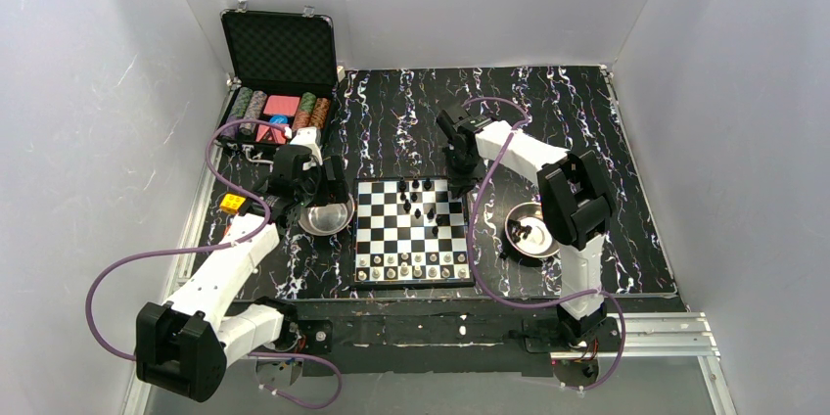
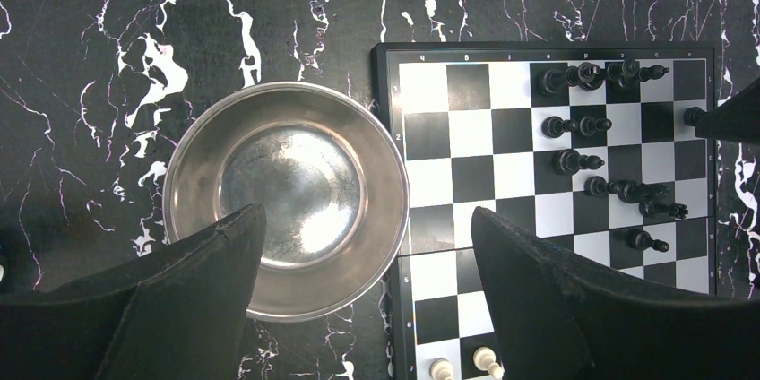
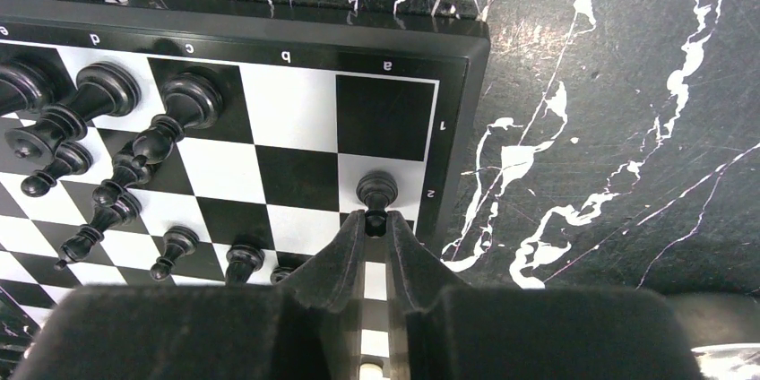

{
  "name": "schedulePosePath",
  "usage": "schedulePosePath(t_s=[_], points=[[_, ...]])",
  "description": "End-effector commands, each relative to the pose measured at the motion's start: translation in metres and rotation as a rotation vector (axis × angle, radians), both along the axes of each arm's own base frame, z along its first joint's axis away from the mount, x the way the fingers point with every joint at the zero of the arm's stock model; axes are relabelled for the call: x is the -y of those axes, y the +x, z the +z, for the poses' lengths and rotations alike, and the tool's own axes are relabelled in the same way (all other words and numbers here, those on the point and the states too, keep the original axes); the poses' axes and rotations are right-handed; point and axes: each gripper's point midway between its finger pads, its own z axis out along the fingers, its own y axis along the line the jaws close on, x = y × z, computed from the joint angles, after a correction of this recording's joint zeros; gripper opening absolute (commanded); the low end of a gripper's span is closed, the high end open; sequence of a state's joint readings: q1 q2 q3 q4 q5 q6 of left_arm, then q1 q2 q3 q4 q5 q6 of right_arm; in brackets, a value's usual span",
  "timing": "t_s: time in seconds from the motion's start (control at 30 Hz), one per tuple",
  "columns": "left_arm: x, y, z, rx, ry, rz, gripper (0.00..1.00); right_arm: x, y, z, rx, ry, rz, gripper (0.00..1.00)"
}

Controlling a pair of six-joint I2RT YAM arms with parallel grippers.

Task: Set up the chess pieces on the board

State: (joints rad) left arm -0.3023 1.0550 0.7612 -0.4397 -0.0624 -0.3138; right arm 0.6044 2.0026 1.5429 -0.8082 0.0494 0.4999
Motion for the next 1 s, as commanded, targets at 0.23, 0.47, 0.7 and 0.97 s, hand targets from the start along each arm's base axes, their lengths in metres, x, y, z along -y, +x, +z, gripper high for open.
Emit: schedulePosePath(t_s=[0.23,0.47,0.7,0.97], points=[[0.0,0.002,0.004,0.017,-0.008,-0.004,0.85,-0.003,0.003,0.008,0.018,0.01,0.008,0.3],[0.0,0.002,0.004,0.017,-0.008,-0.004,0.85,-0.004,0.002,0.009,0.02,0.022,0.009,0.33],[0.0,0.002,0.005,0.02,-0.009,0.0,0.85,-0.003,0.0,0.027,0.053,0.041,0.009,0.34],[-0.001,0.002,0.005,0.02,-0.006,0.005,0.85,-0.001,-0.009,0.058,0.1,0.094,0.012,0.36]])
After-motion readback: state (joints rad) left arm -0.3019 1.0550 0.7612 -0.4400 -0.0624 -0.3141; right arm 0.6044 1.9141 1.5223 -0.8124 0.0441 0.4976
